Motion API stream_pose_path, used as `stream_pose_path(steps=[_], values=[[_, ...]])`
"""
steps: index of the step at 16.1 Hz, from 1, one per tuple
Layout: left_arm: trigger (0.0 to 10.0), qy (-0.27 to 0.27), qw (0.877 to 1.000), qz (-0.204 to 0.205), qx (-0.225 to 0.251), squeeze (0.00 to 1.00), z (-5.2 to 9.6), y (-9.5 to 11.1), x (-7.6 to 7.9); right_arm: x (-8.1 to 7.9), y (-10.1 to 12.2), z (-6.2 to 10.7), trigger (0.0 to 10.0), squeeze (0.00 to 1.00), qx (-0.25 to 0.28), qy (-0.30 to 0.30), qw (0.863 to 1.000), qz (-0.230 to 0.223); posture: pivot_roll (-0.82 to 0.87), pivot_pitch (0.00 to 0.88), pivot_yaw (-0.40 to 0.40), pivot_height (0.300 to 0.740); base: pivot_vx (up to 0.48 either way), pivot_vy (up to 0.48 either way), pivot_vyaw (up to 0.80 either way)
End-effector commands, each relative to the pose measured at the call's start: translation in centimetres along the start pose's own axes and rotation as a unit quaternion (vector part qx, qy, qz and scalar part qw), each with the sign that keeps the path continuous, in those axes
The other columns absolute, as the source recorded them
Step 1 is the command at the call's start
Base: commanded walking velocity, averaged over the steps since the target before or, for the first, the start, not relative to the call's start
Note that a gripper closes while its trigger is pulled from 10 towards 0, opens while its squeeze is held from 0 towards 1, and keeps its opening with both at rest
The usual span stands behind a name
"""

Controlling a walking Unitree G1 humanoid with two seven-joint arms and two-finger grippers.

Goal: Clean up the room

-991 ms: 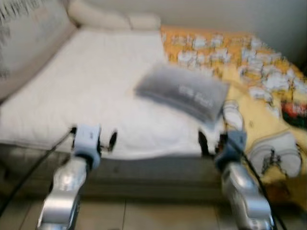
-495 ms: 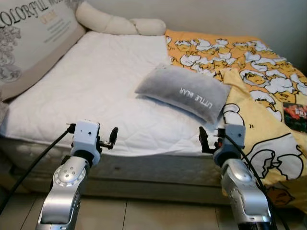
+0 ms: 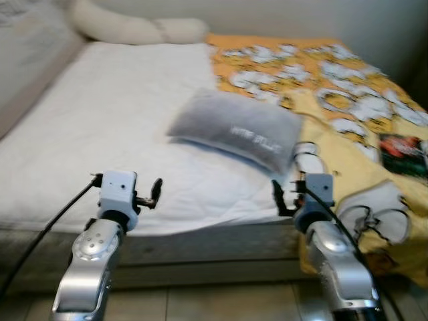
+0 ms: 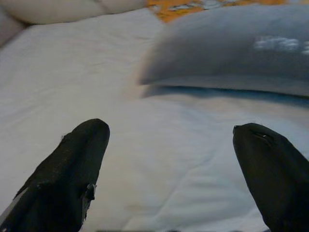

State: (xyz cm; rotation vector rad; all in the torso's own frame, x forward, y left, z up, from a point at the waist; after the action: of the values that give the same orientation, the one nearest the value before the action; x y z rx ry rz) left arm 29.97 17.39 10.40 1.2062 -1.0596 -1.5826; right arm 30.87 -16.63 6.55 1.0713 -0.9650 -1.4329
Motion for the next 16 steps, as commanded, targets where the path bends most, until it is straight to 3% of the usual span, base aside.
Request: stream_pose_path(steps=[1, 16], values=[[10.0, 0.007, 1.0, -0.003, -0.009, 0.0, 0.18, -0.45, -0.56, -0.68, 0.41, -0.19, 10.0, 0.0, 0.007, 0.011, 1.0, 0.002, 0.08, 0.0, -0.034, 0.74, 0.274, 0.0, 0.0], [10.0, 0.002, 1.0, 0.001, -0.011, 0.0, 0.07, -0.59, -0.3, -1.16, 0.14, -0.12, 10.0, 0.0, -0.001, 0.026, 1.0, 0.006, 0.08, 0.0, -0.036, 0.74, 0.282, 0.0, 0.0]])
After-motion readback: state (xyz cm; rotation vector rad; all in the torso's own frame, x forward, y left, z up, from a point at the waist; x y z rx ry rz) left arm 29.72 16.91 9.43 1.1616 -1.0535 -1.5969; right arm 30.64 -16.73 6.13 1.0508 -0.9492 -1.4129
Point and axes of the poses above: a point about 5 cm out from each wrist's last joint towards the gripper, its own z axis pointing back from the gripper into the wrist, its own y axis along the axis of the wrist's last joint, x = y × z, the point moved 4 cm from there along -z, pointing out of the wrist towards the gripper, and after that the axes turned 7 degrees about -z, right-handed, at the moved point
